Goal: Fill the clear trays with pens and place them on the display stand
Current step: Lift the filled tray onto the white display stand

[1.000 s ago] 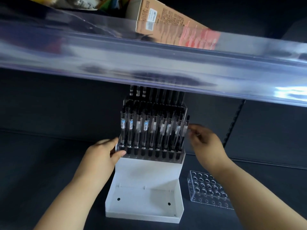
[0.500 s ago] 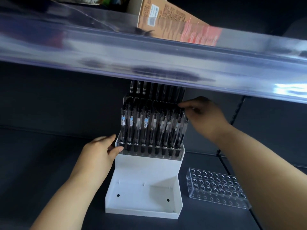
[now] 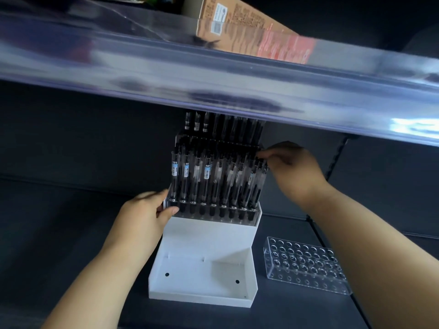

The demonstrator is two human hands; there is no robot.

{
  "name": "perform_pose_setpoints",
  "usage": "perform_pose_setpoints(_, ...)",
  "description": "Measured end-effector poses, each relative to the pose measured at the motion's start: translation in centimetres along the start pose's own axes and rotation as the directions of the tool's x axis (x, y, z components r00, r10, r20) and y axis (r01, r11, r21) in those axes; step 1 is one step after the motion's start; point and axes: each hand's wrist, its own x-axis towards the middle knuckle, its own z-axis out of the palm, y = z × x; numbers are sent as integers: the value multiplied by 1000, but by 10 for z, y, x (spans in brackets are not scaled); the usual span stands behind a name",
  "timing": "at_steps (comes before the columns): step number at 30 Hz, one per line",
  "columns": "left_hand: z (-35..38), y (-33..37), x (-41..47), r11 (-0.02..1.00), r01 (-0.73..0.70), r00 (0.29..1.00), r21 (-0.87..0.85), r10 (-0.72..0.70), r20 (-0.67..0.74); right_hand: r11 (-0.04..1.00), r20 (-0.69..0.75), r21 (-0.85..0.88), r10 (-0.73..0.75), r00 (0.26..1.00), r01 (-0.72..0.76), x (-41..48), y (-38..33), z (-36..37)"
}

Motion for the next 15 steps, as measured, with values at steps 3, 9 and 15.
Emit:
perform_pose_setpoints(3, -1, 0, -1, 1000, 11, 1000, 17, -11, 7, 1000, 4, -8, 8, 1000, -8, -1, 1, -1)
perform_pose_setpoints(9, -7, 10, -3, 986, 10, 999, 167, -16, 37, 998, -32, -54, -24, 999, 22, -12, 6, -2)
perform_pose_setpoints(15, -3, 32, -23, 939, -131, 988, 318, 97, 121, 995, -64, -85, -60, 996, 55, -42, 12, 0)
